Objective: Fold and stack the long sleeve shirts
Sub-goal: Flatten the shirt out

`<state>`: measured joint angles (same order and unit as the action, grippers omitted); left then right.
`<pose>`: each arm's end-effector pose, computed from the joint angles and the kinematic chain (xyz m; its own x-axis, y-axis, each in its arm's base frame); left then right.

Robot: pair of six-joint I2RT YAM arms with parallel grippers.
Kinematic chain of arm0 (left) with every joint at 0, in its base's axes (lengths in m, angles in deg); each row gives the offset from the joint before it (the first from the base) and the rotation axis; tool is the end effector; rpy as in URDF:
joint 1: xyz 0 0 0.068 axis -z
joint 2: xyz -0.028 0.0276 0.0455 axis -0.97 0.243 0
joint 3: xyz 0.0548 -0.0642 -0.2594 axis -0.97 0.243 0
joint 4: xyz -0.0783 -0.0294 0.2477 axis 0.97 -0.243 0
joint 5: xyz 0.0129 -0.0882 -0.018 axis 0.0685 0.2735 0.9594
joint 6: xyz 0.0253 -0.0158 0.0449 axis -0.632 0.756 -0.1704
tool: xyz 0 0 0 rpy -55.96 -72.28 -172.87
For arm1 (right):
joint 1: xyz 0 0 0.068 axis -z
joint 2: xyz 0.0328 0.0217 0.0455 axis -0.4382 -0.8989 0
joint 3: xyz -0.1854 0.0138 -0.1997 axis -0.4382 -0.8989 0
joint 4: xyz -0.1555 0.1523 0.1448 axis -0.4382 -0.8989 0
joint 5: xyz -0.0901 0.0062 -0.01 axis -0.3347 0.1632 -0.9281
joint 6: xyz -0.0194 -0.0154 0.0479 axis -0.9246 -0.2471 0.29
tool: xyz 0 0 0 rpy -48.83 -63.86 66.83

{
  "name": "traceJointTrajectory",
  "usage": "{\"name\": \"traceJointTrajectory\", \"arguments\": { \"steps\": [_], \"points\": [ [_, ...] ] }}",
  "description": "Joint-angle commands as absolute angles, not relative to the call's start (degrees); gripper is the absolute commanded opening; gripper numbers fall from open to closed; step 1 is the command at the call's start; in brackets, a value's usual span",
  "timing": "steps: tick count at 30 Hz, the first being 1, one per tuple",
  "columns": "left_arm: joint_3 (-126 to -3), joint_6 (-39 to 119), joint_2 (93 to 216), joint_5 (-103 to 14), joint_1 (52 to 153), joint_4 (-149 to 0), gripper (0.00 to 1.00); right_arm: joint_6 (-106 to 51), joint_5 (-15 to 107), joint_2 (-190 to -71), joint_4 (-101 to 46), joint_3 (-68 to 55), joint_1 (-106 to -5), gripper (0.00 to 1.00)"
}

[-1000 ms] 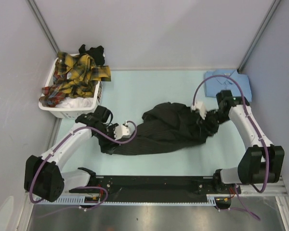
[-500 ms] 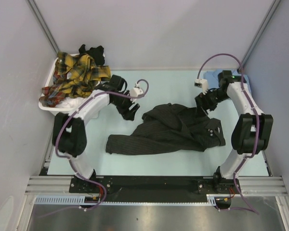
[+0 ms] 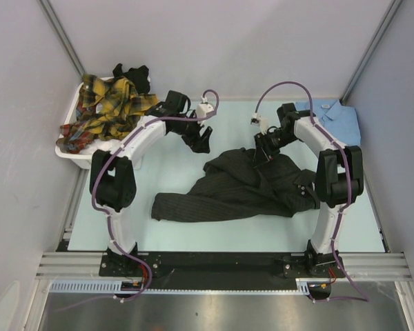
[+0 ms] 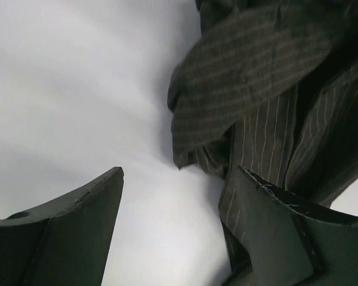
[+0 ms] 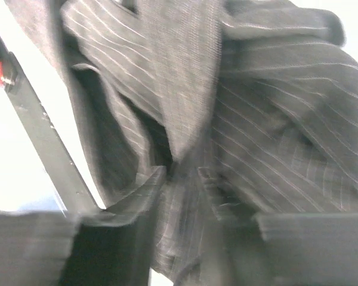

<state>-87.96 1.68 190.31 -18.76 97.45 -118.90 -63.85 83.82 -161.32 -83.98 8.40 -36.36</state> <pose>0.3854 -0.1734 0.2661 -0.4458 0.5707 -0.6897 0.8708 0.4549 -0.1865 0.3778 0.0947 0.2258 -0.7109 -0.4837 -0.5105 -0.7032 0.4976 0.5078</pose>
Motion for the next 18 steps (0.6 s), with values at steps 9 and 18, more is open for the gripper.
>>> {"name": "traceJointTrajectory", "arguments": {
  "steps": [9, 18],
  "points": [
    [-75.1, 22.3, 174.0, -9.0, 93.3, -99.8, 0.81, -63.5, 96.9, -141.3, -84.8, 10.2, -48.9, 0.00],
    [-60.8, 18.3, 165.0, -3.3, 92.7, -104.4, 0.82, -89.9, 76.2, -123.9, -91.6, -16.6, -68.3, 0.00]
  ]
}}
